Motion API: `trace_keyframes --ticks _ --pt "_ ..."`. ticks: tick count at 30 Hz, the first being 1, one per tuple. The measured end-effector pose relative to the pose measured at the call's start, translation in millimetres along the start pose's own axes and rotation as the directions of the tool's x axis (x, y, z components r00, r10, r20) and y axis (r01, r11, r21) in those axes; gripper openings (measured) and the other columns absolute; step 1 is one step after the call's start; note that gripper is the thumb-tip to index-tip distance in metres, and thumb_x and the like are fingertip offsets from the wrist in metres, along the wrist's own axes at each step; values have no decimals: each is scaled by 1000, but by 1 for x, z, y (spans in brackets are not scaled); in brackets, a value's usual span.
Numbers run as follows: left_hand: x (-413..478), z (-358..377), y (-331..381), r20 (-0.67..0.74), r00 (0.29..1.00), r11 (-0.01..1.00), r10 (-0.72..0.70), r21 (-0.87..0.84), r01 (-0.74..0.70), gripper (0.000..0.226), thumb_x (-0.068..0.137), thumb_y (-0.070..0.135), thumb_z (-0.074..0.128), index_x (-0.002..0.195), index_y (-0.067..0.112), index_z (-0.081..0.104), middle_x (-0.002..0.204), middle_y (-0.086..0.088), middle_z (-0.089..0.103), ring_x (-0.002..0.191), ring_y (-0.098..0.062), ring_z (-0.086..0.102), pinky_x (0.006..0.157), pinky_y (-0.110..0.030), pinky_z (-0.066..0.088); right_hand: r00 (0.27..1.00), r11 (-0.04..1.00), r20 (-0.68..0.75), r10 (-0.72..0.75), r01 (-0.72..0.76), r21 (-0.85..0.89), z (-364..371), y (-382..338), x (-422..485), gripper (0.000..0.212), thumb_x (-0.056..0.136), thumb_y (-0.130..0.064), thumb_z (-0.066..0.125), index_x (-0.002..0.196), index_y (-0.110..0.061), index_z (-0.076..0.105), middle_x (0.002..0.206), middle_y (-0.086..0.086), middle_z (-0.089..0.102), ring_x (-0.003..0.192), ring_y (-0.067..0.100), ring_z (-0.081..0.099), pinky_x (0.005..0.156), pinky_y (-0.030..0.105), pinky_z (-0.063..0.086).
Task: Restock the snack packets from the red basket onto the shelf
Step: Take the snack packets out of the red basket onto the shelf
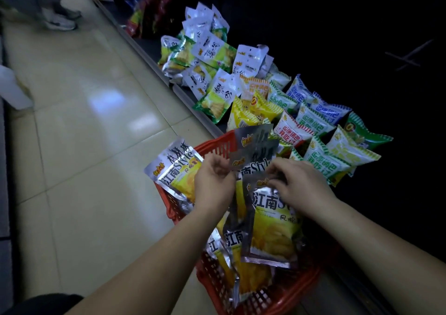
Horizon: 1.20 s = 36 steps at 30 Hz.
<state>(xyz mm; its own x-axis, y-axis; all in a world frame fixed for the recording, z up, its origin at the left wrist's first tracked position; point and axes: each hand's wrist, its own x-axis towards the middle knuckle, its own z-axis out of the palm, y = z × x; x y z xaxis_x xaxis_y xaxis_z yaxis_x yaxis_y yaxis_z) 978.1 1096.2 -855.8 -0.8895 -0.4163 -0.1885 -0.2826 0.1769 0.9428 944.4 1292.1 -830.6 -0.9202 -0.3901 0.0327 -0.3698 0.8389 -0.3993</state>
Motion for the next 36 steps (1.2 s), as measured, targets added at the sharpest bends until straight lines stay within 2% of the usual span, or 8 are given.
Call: trace_keyframes --ticks 2,5,13,17,20,28,33,36 --pt "-8 -14 17 -9 999 999 53 0 -53 35 83 1 73 81 28 52 81 -7 69 73 -29 66 63 -52 57 998 998 -35 46 -44 54 -19 -11 -12 21 90 -31 73 100 -34 55 82 -21 56 85 16 54 71 31 37" --pt "-27 -31 45 7 990 990 139 34 -139 36 81 -1 74 81 26 50 79 -9 68 73 -32 65 64 -48 56 990 991 -93 107 -98 93 -52 -27 -36 28 90 -28 72 98 -36 47 83 -13 65 79 17 63 68 38 52" --pt "-110 -24 109 225 934 928 276 190 -320 35 80 9 81 78 22 48 72 -1 62 63 -18 55 59 -36 48 875 908 -259 409 -364 205 -136 -16 -148 41 86 -26 75 82 -31 35 71 -3 61 63 18 60 58 42 51" --pt "-146 31 120 382 887 926 258 164 -340 30 84 9 78 80 17 49 71 -4 55 62 -20 51 57 -33 46 798 847 -285 531 -487 213 -162 14 -197 41 85 -27 76 83 -29 35 73 -2 60 63 22 60 60 46 52" --pt "-167 80 107 493 832 915 256 154 -372 28 87 13 75 78 20 49 70 -5 57 60 -21 53 58 -40 51 734 789 -292 613 -582 194 -167 49 -224 43 83 -26 77 82 -30 34 74 -2 59 65 22 59 61 46 52" --pt "-187 223 56 679 715 928 166 139 -347 35 85 9 76 70 18 46 65 1 51 62 -16 51 66 -41 55 446 522 -273 853 -745 414 -141 158 -283 40 82 -24 80 81 -27 40 78 -5 60 72 21 63 66 45 55" --pt "-190 305 37 681 722 966 119 88 -243 40 83 7 78 68 22 45 66 -5 55 62 -20 55 60 -48 57 410 515 -330 850 -779 357 -136 223 -302 35 85 -31 76 84 -26 41 76 -5 59 66 19 58 59 38 49" --pt "-195 337 15 700 707 954 104 131 -269 26 88 6 74 78 19 54 76 0 63 70 -17 61 61 -32 56 412 534 -484 772 -833 144 -132 256 -318 29 84 -30 77 93 -25 50 93 -3 60 84 23 56 71 38 46"
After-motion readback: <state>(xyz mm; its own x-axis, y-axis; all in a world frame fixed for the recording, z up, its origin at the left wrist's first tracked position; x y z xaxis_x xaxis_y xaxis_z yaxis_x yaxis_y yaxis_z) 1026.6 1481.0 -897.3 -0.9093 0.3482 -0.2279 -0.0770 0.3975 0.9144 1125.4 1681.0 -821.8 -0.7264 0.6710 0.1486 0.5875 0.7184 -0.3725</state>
